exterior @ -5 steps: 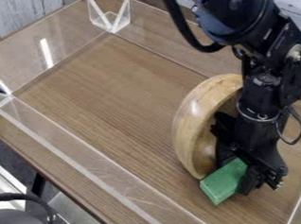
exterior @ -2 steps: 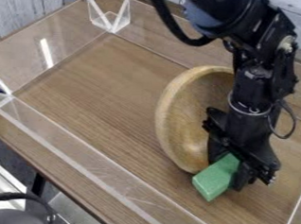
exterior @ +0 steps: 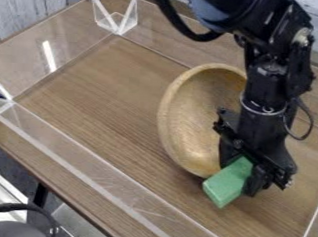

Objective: Remove the green block from inside the brown bowl and put it on the table

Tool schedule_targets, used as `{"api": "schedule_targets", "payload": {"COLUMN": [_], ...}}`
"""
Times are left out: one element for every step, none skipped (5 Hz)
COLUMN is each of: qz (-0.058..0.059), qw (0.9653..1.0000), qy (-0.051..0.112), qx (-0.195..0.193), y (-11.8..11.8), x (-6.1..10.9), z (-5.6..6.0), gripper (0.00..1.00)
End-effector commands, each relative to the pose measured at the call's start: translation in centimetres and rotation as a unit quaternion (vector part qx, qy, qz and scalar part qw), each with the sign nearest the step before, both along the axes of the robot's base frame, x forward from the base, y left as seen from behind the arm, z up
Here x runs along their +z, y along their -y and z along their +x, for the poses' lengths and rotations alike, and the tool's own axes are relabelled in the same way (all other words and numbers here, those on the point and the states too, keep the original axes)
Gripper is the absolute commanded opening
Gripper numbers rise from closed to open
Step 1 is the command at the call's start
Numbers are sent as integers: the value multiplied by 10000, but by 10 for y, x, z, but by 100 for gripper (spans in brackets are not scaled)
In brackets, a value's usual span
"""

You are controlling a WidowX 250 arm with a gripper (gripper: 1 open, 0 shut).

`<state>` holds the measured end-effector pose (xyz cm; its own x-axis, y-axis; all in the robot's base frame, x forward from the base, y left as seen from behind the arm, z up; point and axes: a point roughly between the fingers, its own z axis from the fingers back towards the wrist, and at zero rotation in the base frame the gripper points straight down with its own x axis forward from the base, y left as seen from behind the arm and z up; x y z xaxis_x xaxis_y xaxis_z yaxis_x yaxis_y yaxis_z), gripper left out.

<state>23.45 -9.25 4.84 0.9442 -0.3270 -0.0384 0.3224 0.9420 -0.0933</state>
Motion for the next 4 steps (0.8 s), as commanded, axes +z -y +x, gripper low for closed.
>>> {"api": "schedule_targets", "payload": {"qz": [-98, -106, -111, -117], "qw": [9993, 9993, 9992, 9991], "qy": [356, 370, 389, 404], "qx": [15, 25, 37, 46], "y": [1, 0, 0, -1], "x": [19, 21, 22, 24], "z": [10, 10, 11, 11], "gripper": [0, 0, 0, 0]}}
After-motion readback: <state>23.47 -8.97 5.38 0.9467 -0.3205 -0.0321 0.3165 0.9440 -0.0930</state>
